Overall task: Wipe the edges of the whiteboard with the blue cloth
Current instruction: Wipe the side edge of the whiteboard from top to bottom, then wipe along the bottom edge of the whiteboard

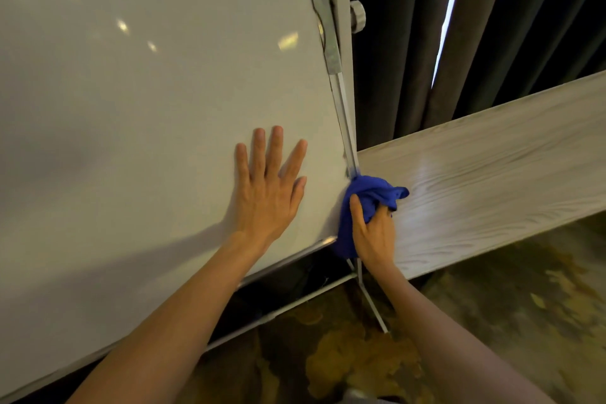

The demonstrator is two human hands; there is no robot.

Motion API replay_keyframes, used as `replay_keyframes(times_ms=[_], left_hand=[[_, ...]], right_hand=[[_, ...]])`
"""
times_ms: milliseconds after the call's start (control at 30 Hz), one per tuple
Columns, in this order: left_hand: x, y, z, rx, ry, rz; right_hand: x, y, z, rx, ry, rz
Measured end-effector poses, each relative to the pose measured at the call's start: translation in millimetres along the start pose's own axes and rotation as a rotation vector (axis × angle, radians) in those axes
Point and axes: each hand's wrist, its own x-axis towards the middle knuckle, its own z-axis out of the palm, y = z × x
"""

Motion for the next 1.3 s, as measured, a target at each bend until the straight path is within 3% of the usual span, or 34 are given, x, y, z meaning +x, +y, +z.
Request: replay_keyframes(times_ms=[133,333,400,500,633,900,1133,1300], left_hand=[[-2,-4,-2,-0.009,0.015,0.015],[-15,-20,4,-0.044,-0.01,0.135],[-18,-29,5,-0.063,-0.005,0.172],[-21,-41,5,-0.055,0.002,0.229],[-30,-60,7,-0.008,0.032,0.286],[-55,-91,14,0.026,0.044,0.304],[-77,-121,11,0.043,0.049,0.337],[-100,-151,10,0.033,0.062,0.31]], right_hand=[[-9,1,13,0.333,0.033,0.351],[-19,-23,50,0.747,0.328,0.675],[-26,-37,65,0.769,0.379,0.732],[-40,-57,87,0.564,0.296,0.856],[-57,-59,104,0.445,0.236,0.797],[-109,-51,138,0.63,0.184,0.763],[-91,-59,123,0.649,0.402,0.719],[-124,-74,150,0.654,0.347,0.671]])
